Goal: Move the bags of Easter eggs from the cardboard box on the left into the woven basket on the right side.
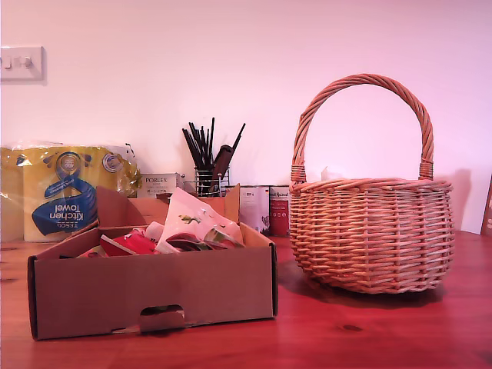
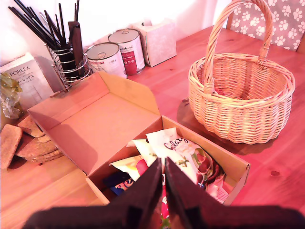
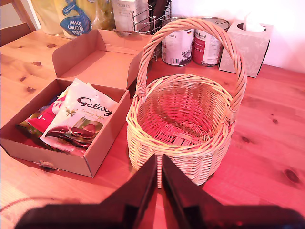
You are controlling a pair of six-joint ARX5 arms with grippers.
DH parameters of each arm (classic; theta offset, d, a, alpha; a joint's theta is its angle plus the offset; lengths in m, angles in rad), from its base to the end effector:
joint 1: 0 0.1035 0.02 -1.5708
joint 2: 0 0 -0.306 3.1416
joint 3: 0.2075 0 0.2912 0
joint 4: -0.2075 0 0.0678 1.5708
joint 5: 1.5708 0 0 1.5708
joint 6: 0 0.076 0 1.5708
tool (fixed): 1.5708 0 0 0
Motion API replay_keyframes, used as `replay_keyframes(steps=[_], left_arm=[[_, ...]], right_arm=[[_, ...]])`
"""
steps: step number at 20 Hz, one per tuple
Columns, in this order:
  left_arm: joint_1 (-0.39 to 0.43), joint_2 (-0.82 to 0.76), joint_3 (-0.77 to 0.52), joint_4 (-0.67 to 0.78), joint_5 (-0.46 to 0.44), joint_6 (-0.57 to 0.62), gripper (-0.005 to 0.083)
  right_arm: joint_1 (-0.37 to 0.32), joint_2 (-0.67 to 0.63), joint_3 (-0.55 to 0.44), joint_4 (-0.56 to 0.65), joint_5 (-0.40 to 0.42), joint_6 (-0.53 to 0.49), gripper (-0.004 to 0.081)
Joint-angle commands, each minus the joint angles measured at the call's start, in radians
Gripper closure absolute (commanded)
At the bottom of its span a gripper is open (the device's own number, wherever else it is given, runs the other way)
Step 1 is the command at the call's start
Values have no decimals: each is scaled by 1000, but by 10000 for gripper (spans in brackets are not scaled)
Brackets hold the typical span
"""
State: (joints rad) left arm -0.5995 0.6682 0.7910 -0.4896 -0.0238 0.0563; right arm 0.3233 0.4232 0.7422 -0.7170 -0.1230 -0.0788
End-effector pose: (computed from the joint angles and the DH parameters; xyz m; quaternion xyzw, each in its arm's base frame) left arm 0.1575 -0.1054 0.3360 0.0824 0.1657 -0.2839 0.9408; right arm 0.1154 0.0485 0.3200 -0.0574 0.1880 0.2245 0.9544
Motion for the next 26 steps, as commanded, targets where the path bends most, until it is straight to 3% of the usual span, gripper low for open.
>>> replay_keyframes(steps=[1, 9, 13, 16, 21, 26], left_arm=[[1, -138, -62, -125, 27, 23, 797], [2, -131, -62, -124, 31, 23, 797], [1, -50, -29, 39, 78, 29, 797], [1, 95, 49, 66, 140, 70, 797], [1, 274, 128, 69, 204, 84, 797], [42, 195, 128, -27, 199, 136, 797]], right_arm=[[8, -125, 6, -103, 2, -50, 783], [8, -125, 6, -86, 2, -53, 783], [9, -88, 19, 90, -18, -52, 783], [9, 19, 53, 131, -28, -53, 783], [10, 208, 60, 92, -105, -42, 783], [10, 150, 75, -5, -105, -34, 783]])
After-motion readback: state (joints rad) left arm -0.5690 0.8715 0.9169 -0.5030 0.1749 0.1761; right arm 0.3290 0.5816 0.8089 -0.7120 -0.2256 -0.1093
